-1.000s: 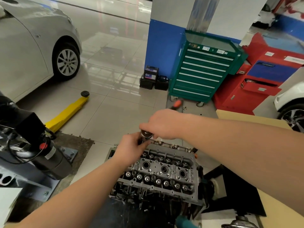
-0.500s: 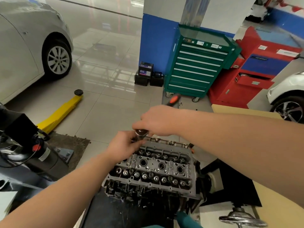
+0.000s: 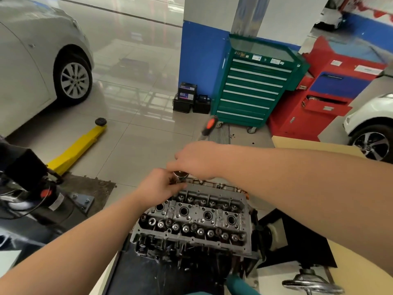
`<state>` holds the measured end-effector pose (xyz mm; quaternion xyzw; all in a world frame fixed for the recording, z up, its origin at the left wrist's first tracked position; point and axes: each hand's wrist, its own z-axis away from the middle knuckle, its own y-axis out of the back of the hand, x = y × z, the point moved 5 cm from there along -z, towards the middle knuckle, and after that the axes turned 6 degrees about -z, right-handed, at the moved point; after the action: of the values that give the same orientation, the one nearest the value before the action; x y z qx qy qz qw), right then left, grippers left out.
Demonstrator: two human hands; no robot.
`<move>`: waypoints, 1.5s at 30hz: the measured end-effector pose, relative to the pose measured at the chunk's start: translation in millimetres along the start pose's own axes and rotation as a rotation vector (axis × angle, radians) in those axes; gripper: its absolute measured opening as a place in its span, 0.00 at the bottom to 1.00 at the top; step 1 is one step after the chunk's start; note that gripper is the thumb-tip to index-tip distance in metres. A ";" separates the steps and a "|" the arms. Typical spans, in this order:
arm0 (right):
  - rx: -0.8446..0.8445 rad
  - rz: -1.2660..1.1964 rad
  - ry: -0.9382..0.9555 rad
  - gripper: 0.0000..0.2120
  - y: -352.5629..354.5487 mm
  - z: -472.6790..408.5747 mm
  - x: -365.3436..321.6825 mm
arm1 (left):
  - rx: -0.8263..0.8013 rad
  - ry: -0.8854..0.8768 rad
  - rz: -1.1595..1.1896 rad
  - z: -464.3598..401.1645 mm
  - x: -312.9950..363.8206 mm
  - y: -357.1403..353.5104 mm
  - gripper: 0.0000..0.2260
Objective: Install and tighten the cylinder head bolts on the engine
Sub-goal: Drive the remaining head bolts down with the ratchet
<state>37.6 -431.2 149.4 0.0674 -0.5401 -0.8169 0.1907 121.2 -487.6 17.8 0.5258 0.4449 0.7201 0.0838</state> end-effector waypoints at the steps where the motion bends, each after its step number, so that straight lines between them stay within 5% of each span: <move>1: 0.028 0.001 -0.003 0.11 1.2 -1.0 -0.1 | 0.027 0.009 0.029 1.2 -0.9 0.4 0.08; 5: 0.073 -0.197 -0.229 0.15 -6.2 -5.0 8.5 | 0.217 0.095 0.200 13.4 -15.6 3.1 0.07; 10: -0.002 -0.183 -0.301 0.22 -18.9 -8.3 1.6 | 0.169 0.001 0.052 10.6 -9.5 -0.6 0.11; 14: -0.006 -0.119 -0.223 0.08 -6.3 -8.1 6.0 | 0.147 -0.028 0.027 11.9 -11.1 3.1 0.07; 17: 0.015 0.047 -0.066 0.08 1.2 -4.6 7.4 | 0.120 -0.070 -0.026 13.0 -6.2 0.0 0.07; 20: 0.015 0.076 -0.141 0.01 3.4 -6.2 6.2 | 0.164 -0.053 0.037 13.4 -2.7 2.8 0.08; 22: -0.113 -0.044 -0.278 0.09 -5.1 -6.0 9.3 | 0.150 -0.052 0.095 14.7 1.6 0.8 0.13; 25: -0.258 -0.458 -0.479 0.18 -24.1 -0.3 7.4 | 0.200 -0.055 0.012 12.3 6.5 -4.9 0.04; 30: -0.001 -0.134 -0.281 0.06 -14.8 -5.0 2.2 | 0.234 -0.068 -0.006 12.2 2.5 0.2 0.05; 34: 0.025 0.015 -0.031 0.06 -6.1 -5.1 6.0 | 0.160 -0.066 0.014 11.5 -1.8 -4.4 0.05; 37: 0.066 -0.201 -0.173 0.12 -9.4 -4.6 5.3 | 0.208 -0.042 0.120 16.0 -7.8 -5.9 0.03; 40: 0.125 -0.634 -0.429 0.15 -32.5 0.6 4.2 | 0.284 -0.010 0.089 17.1 -6.9 -9.6 0.13; 42: 0.129 -0.509 -0.415 0.13 -33.0 -2.2 -2.8 | 0.308 0.010 0.036 15.3 -6.3 -12.6 0.16; 45: 0.111 -0.256 -0.237 0.09 -19.1 -5.1 -0.7 | 0.258 0.008 0.051 13.1 -12.0 -10.7 0.05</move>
<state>35.3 -428.7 130.0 0.0492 -0.5902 -0.8056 0.0161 133.6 -481.1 2.4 0.5402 0.5207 0.6611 -0.0045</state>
